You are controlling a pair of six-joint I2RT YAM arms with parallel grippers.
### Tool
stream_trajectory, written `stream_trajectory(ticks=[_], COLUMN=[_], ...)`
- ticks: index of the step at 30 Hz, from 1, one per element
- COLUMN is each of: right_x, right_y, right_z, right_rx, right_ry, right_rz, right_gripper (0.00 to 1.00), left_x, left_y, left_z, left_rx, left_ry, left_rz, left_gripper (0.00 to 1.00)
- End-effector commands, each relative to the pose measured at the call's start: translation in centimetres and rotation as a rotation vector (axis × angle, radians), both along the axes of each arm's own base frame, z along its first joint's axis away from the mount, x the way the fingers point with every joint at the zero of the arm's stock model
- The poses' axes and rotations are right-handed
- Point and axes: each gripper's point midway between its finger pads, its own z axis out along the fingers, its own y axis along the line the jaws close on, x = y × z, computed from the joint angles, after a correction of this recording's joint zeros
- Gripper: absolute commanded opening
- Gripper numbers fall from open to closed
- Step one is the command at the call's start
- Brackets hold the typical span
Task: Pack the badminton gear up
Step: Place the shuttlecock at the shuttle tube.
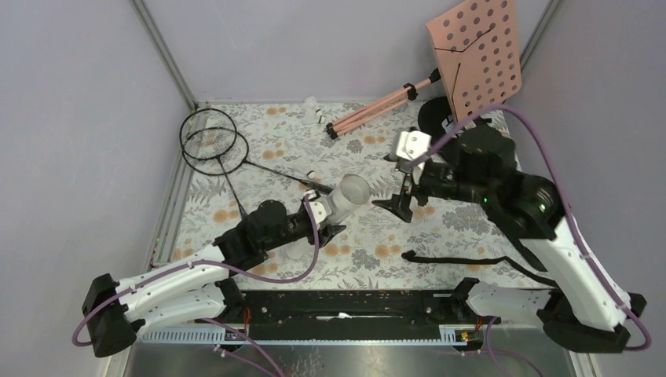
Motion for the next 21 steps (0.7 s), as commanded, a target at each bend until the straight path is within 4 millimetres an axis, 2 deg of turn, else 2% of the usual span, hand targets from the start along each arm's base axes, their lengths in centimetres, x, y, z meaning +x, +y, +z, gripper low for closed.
stream_trajectory(ticks=[1, 3, 4, 6, 9, 10, 11, 14, 17, 21], right_x=[4.2, 6.1, 7.0, 9.1, 12.7, 14.0, 16.0, 20.8, 24.8, 28.0], right_y=[-1.7, -2.5, -2.6, -2.3, -0.7, 0.0, 1.1, 3.2, 5.6, 10.4], right_z=[3.7, 4.2, 4.1, 3.1, 0.6, -0.2, -2.1, -5.7, -9.4, -14.2], right_rx=[0.22, 0.293, 0.312, 0.323, 0.312, 0.317, 0.3, 0.289, 0.265, 0.272], right_ry=[-0.109, -0.084, -0.062, 0.007, 0.132, 0.19, 0.262, 0.433, 0.495, 0.564], right_rz=[-0.313, -0.458, -0.516, -0.616, -0.68, -0.693, -0.709, -0.774, -0.81, -0.712], right_gripper=[0.99, 0.99, 0.99, 0.99, 1.0, 0.99, 0.99, 1.0, 0.99, 1.0], left_x=[1.8, 3.8, 5.1, 6.4, 6.9, 6.8, 6.7, 6.4, 5.9, 5.4], left_y=[2.6, 5.2, 7.4, 10.8, 14.6, 15.3, 15.9, 17.4, 18.2, 19.0], left_z=[-0.4, 0.3, 1.1, 2.1, 3.2, 3.6, 3.8, 4.4, 5.0, 4.8], left_rx=[-0.046, -0.087, -0.13, -0.177, -0.243, -0.265, -0.287, -0.349, -0.393, -0.39], left_ry=[0.061, 0.056, 0.049, 0.031, 0.02, 0.015, 0.013, 0.011, 0.019, 0.025], left_rz=[0.221, 0.418, 0.573, 0.775, 0.975, 1.006, 1.028, 1.078, 1.086, 1.091], left_gripper=[0.55, 0.55, 0.55, 0.55, 0.55, 0.55, 0.55, 0.56, 0.57, 0.57])
